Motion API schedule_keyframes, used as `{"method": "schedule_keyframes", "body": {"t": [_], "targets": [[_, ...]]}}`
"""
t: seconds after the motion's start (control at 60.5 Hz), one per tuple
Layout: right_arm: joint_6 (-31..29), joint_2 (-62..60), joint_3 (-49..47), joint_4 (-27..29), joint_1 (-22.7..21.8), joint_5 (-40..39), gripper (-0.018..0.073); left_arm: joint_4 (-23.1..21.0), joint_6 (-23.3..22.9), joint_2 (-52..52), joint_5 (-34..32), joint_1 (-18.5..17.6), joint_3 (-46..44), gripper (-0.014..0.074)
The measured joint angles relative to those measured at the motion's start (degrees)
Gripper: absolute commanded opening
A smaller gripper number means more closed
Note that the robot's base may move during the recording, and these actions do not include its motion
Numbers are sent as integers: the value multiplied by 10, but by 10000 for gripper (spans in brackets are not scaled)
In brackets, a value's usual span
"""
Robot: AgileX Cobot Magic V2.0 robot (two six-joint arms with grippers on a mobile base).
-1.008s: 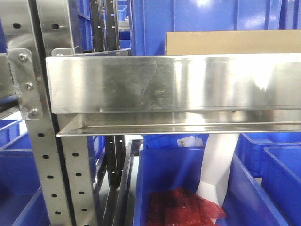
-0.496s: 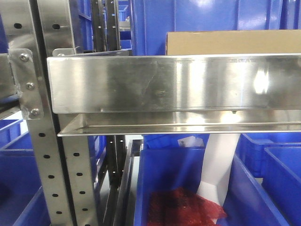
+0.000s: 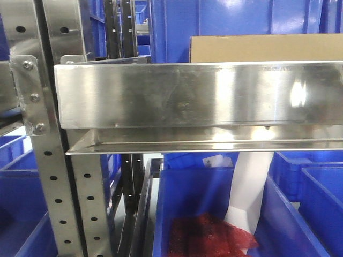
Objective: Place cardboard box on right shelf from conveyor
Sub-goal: 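Open the right gripper and withdraw it from the box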
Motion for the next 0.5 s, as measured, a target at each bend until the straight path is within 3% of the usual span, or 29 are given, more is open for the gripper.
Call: {"method": "schedule_keyframes", "body": {"t": [0.496], "targets": [[0,0,0,0,0,0,50,0,0,0,0,0,0,-116]]}}
